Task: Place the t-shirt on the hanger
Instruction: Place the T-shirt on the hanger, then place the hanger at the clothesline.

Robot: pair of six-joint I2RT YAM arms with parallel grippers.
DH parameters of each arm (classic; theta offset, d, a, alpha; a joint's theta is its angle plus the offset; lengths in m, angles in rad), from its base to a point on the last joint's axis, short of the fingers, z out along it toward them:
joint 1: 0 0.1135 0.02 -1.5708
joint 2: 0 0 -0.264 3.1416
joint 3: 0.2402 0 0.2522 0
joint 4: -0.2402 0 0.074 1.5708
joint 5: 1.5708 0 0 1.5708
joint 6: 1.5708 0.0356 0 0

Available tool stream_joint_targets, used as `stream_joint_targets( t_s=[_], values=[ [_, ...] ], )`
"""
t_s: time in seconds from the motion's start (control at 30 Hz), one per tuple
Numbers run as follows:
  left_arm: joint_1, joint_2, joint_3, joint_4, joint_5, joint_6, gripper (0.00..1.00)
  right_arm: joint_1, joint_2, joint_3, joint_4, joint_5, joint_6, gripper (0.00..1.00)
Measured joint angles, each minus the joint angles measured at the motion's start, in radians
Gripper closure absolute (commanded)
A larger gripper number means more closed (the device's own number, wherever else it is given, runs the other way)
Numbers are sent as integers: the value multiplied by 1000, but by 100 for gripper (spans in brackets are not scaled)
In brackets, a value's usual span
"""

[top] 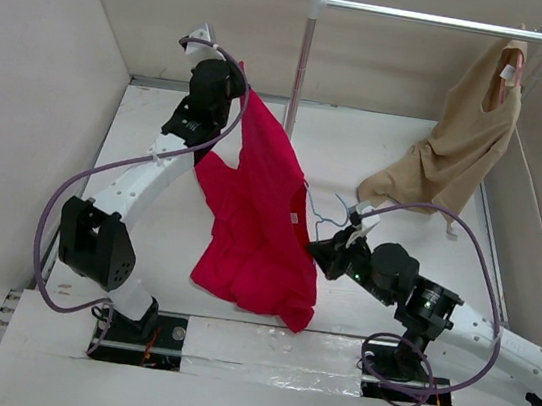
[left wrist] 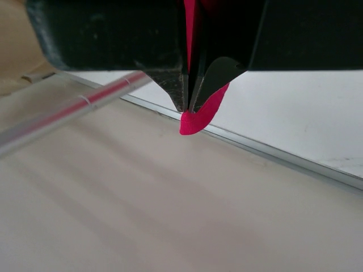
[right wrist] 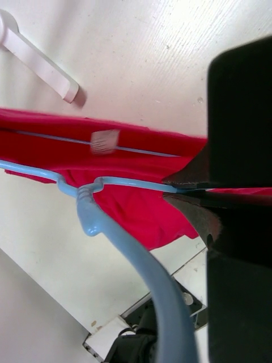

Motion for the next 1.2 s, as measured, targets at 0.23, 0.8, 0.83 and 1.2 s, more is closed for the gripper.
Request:
stream_joint_targets(
  t_s=[0.23, 0.8, 0.83, 1.2],
  values=[
    [45, 20, 47, -51, 10, 17, 100, 0, -99, -4, -78, -1, -14, 100],
    [-11, -72, 32, -54, 143, -3, 70, -11, 92, 956, -582, 78, -240, 100],
    [-13, -101, 3, -42, 159, -14, 66, -30, 108, 987, -592, 81, -252, 100],
    [-9, -463, -450, 53, 332, -149, 100, -533, 293, 952, -696, -89, -330, 100]
  ],
)
